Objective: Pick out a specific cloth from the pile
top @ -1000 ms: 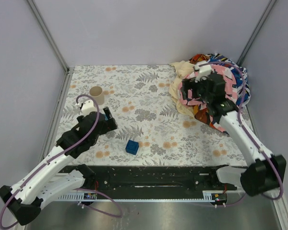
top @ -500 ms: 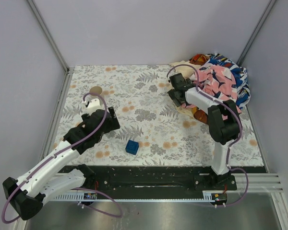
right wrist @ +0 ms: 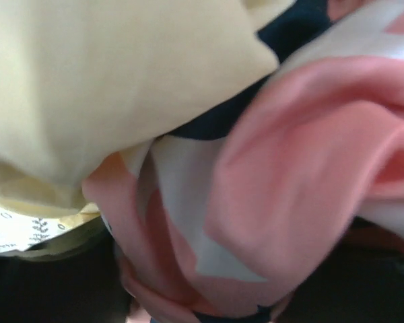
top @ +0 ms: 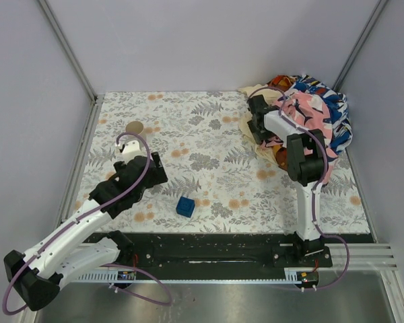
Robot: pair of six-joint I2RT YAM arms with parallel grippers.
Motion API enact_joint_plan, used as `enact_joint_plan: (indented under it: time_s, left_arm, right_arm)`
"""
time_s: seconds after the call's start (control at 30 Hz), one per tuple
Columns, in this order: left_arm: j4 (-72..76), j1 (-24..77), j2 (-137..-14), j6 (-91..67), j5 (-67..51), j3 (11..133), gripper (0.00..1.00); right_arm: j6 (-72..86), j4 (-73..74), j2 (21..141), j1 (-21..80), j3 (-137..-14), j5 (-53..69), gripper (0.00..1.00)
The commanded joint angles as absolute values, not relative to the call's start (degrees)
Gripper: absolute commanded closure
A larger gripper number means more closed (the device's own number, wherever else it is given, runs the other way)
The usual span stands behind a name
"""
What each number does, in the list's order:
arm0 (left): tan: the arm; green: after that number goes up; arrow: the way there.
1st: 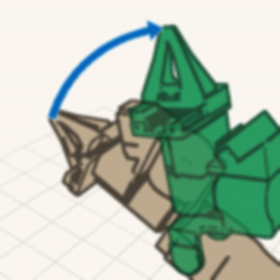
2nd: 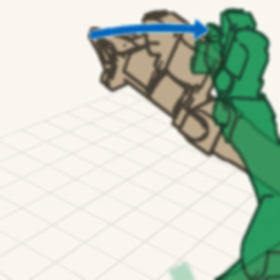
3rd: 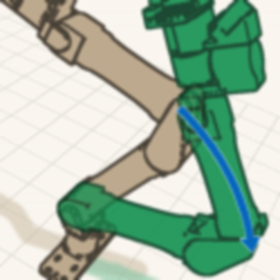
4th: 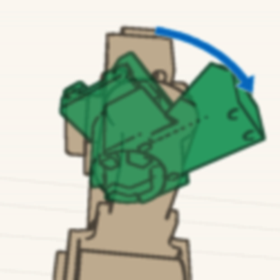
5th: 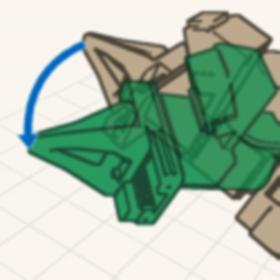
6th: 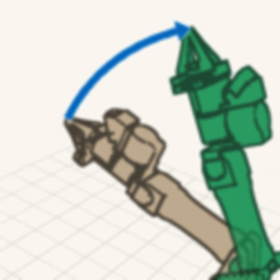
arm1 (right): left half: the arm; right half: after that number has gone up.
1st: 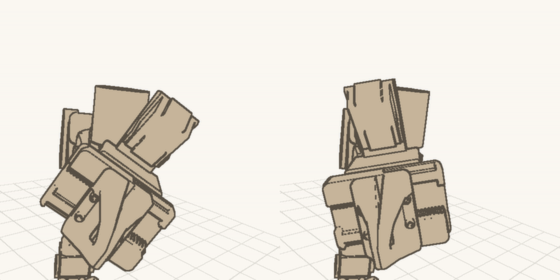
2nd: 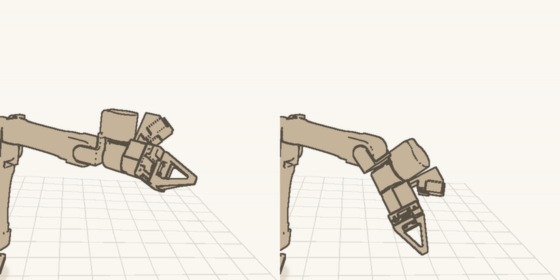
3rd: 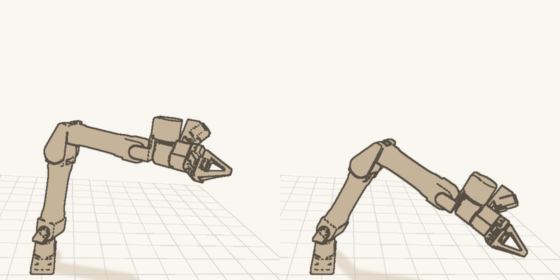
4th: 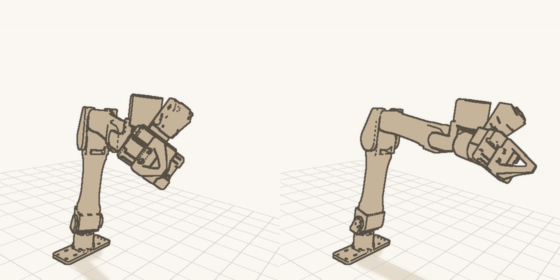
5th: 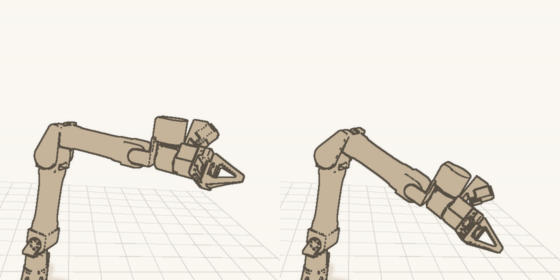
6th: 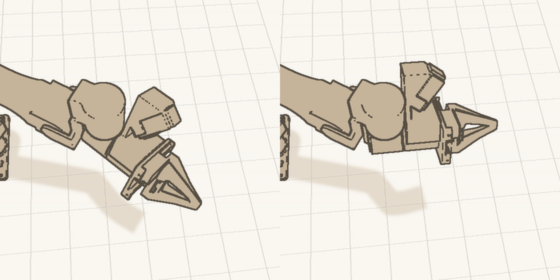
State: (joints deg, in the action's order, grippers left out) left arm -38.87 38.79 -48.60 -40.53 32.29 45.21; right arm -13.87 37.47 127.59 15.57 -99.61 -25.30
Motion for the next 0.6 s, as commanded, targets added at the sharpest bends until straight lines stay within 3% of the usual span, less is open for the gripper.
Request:
enact_joint_plan:
  time_s: [0.0, 0.1, 0.17, 0.57]
  left_arm:
    - [-36.4, 38.6, -47.5, -40.3, 34.6, 44.7, 0.01]
    - [-36.7, 38.7, -47.1, -40.7, 35.0, 44.8, 0.01]
    - [-36.8, 38.5, -46.8, -40.8, 35.2, 44.7, 0.01]
    - [-38.1, 38.5, -44.1, -41.7, 37.0, 43.9, 0.01]
  right_arm:
    - [-10.4, 42.3, 134.2, 11.0, -100.5, -22.2, 0.48]
    - [-8.8, 43.7, 133.1, 11.1, -102.5, -18.0, 0.87]
    - [-7.0, 44.2, 130.6, 11.5, -103.0, -13.3, 1.0]
    - [-2.9, 41.4, 113.9, 28.3, -98.9, -5.5, 1.0]
